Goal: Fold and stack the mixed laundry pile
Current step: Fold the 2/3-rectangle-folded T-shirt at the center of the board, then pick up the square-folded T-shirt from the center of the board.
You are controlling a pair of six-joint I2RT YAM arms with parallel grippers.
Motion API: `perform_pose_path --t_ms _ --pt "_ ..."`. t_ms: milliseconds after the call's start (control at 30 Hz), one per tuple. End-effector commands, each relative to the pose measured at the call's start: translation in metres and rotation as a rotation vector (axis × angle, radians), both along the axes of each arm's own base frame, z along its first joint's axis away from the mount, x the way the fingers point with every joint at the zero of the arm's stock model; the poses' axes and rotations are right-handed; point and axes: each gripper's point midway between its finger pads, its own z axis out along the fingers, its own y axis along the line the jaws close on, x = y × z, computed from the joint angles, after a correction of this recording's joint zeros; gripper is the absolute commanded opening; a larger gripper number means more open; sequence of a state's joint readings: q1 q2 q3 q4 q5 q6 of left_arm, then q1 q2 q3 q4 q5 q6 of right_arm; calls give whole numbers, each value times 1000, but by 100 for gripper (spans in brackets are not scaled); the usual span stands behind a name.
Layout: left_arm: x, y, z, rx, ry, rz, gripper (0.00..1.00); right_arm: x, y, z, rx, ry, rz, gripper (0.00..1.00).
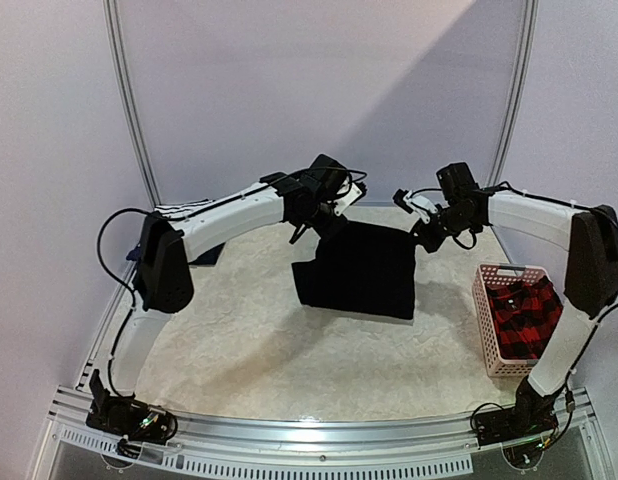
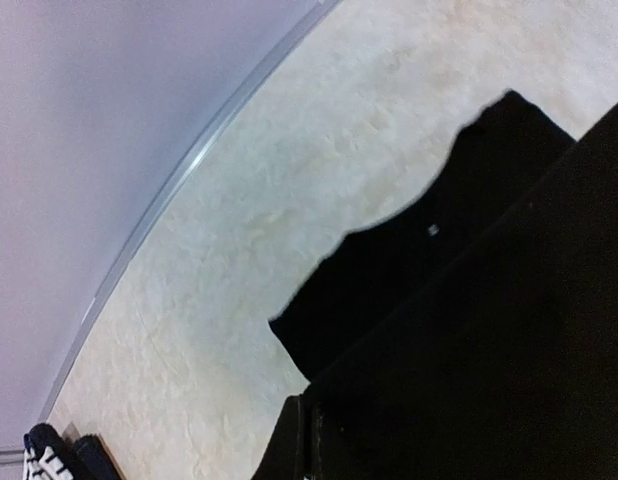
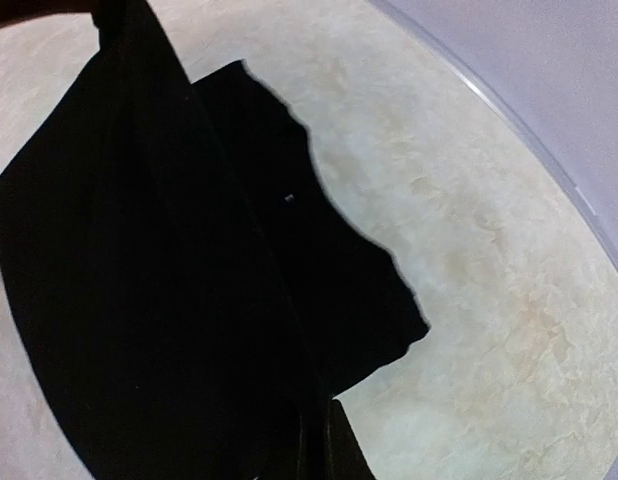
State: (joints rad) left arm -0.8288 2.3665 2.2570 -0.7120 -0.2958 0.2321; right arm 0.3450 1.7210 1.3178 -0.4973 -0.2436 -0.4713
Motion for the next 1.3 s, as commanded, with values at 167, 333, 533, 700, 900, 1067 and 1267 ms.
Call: perform_pose_path --t_ms 167,333,533,700,900,1067,1267 --pt "89 6 -21 -135 -138 217 64 116 -24 -51 -24 54 -255 33" --pt "64 31 8 -198 -84 310 68 88 -20 -35 85 93 -261 46" --pt "7 78 -8 -471 296 449 73 21 -3 -15 225 259 -176 47" --pt "-26 110 -45 -623 551 524 75 -2 -8 -45 185 339 -174 47" --pt "-31 125 -79 -675 724 549 77 -3 -5 -73 166 429 -174 45" --pt "-19 123 -105 -744 809 580 79 1 -1 -97 126 487 -168 43" --pt "-13 98 -131 -804 914 542 81 -3 9 -117 87 525 -137 42"
